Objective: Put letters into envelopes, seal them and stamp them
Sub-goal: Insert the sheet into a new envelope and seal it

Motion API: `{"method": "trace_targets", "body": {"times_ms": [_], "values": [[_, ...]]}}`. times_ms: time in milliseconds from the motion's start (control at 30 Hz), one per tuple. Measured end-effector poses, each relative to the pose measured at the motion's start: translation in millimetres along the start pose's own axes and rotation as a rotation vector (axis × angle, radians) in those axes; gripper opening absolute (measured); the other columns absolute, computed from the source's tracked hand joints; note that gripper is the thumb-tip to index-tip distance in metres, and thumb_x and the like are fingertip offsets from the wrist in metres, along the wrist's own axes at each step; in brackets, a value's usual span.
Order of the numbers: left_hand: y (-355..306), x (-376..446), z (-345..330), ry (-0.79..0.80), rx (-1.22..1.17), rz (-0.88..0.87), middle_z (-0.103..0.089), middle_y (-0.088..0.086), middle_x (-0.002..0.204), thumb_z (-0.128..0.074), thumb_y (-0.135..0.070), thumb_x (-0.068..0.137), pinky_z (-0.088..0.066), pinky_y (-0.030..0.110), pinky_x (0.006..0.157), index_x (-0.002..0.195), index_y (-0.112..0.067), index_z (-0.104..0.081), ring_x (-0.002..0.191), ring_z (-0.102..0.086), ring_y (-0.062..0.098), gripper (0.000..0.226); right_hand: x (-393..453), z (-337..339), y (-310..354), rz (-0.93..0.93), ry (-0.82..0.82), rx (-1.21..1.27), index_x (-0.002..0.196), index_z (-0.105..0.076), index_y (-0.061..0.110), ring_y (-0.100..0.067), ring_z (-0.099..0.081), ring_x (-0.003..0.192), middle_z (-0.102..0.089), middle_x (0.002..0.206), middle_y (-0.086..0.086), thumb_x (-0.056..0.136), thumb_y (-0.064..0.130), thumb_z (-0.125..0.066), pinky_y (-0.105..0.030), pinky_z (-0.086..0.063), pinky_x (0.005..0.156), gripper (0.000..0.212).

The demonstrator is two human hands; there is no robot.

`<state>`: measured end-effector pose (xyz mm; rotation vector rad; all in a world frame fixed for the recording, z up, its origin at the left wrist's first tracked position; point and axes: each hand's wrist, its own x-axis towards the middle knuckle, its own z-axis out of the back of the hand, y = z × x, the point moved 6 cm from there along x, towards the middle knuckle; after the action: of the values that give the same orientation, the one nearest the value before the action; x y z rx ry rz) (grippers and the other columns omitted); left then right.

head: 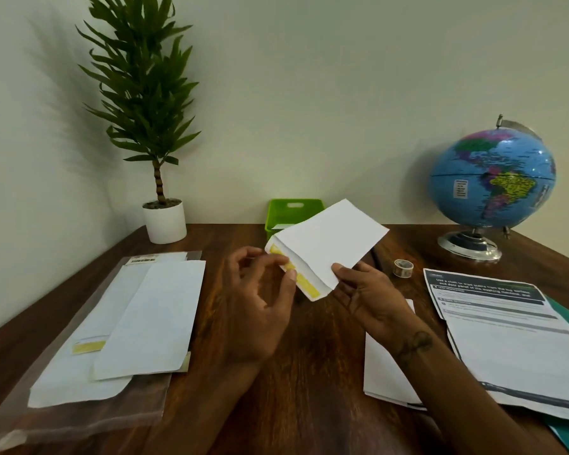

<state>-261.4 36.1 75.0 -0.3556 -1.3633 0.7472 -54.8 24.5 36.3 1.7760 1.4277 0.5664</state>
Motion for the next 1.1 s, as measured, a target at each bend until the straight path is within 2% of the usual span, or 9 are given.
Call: {"method": "trace_targets", "body": {"times_ms": [167, 267, 400, 533, 767, 833, 933, 1000, 1100], "values": [[26.8, 1.7, -8.3, 0.111, -0.291, 0.366, -0.063, -0.02, 0.121, -0.082, -0.026, 0.083, -0.06, 0.024, 0.08, 0.136, -0.038, -0.043, 0.108, -0.067, 0.005, 0.066, 0.6, 6.3, 4.8, 0.015, -0.028, -0.247, 0.134, -0.06, 0.006, -0.026, -0.079, 0.097, -0.079, 0.114, -0.009, 0.096, 0.003, -0.069, -0.037, -0.066, 0.074, 0.04], [35.7, -5.7, -19.2, 0.274, -0.388, 0.478, -0.069, -0.03, 0.111, -0.081, -0.021, 0.084, -0.061, 0.023, 0.075, 0.133, -0.04, -0.05, 0.1, -0.071, 0.001, 0.061, -0.5, 8.7, 12.5, 0.024, -0.027, -0.435, 0.131, -0.062, 0.01, -0.024, -0.08, 0.093, -0.077, 0.118, -0.008, 0.096, 0.0, -0.068, -0.038, -0.066, 0.072, 0.037], [40.9, -17.1, -35.1, 0.476, -0.594, 0.674, -0.065, -0.004, 0.132, -0.082, -0.015, 0.081, -0.061, 0.039, 0.089, 0.129, -0.036, -0.064, 0.112, -0.07, 0.018, 0.056, -0.6, 13.3, 16.5, -0.061, -0.017, -0.467, 0.124, -0.068, 0.009, -0.025, -0.08, 0.091, -0.078, 0.116, -0.008, 0.099, -0.001, -0.063, -0.035, -0.065, 0.064, 0.028], [34.5, -18.2, -40.2, 0.538, -0.667, 0.642, -0.064, -0.002, 0.136, -0.083, -0.009, 0.079, -0.057, 0.047, 0.097, 0.132, -0.037, -0.063, 0.123, -0.064, 0.022, 0.063, 1.3, 23.6, 19.1, -0.093, -0.084, -0.454, 0.13, -0.067, 0.008, -0.03, -0.075, 0.1, -0.071, 0.127, -0.012, 0.099, 0.003, -0.063, -0.037, -0.066, 0.065, 0.031], [41.7, -26.1, -44.4, 0.492, -0.536, 0.634, -0.068, -0.007, 0.126, -0.079, -0.025, 0.086, -0.061, 0.042, 0.091, 0.116, -0.041, -0.072, 0.111, -0.069, 0.016, 0.035, -5.5, 23.8, 23.9, -0.076, -0.153, -0.648, 0.136, -0.063, 0.01, -0.023, -0.067, 0.095, -0.067, 0.121, -0.006, 0.102, 0.013, -0.064, -0.029, -0.059, 0.058, 0.035], [42.1, -27.5, -45.2, 0.429, -0.4, 0.541, -0.071, -0.012, 0.122, -0.077, -0.027, 0.088, -0.061, 0.036, 0.088, 0.112, -0.037, -0.075, 0.108, -0.069, 0.009, 0.027, -18.8, 29.8, 36.1, 0.087, -0.249, -0.888, 0.139, -0.06, 0.012, -0.021, -0.067, 0.095, -0.068, 0.119, -0.006, 0.103, 0.027, -0.063, -0.029, -0.059, 0.066, 0.039], [37.2, -33.4, -48.0, 0.347, -0.203, 0.388, -0.072, -0.012, 0.119, -0.077, -0.032, 0.088, -0.062, 0.029, 0.081, 0.112, -0.029, -0.076, 0.103, -0.068, 0.008, 0.025, -65.2, 41.0, 54.1, 0.383, -0.506, -1.421, 0.114, -0.067, 0.018, -0.015, -0.066, 0.085, -0.073, 0.115, -0.01, 0.103, 0.041, -0.059, -0.029, -0.055, 0.074, 0.026], [34.0, -37.6, -51.1, 0.328, -0.161, 0.342, -0.071, -0.013, 0.116, -0.076, -0.034, 0.088, -0.062, 0.022, 0.075, 0.113, -0.026, -0.076, 0.099, -0.068, 0.008, 0.026, -91.9, 55.5, 44.6, 0.318, -0.588, -1.629, 0.122, -0.068, 0.018, -0.024, -0.067, 0.107, -0.07, 0.127, -0.01, 0.1, 0.051, -0.059, -0.037, -0.056, 0.088, 0.041], [31.8, -39.5, -52.4, 0.332, -0.152, 0.332, -0.068, -0.013, 0.113, -0.076, -0.033, 0.088, -0.056, 0.01, 0.065, 0.113, -0.025, -0.075, 0.093, -0.065, 0.005, 0.027, -120.1, 66.3, 12.9, 0.076, -0.524, -1.864, 0.125, -0.064, 0.016, -0.029, -0.051, 0.128, -0.061, 0.137, -0.009, 0.094, 0.066, -0.057, -0.044, -0.048, 0.103, 0.059]]}}
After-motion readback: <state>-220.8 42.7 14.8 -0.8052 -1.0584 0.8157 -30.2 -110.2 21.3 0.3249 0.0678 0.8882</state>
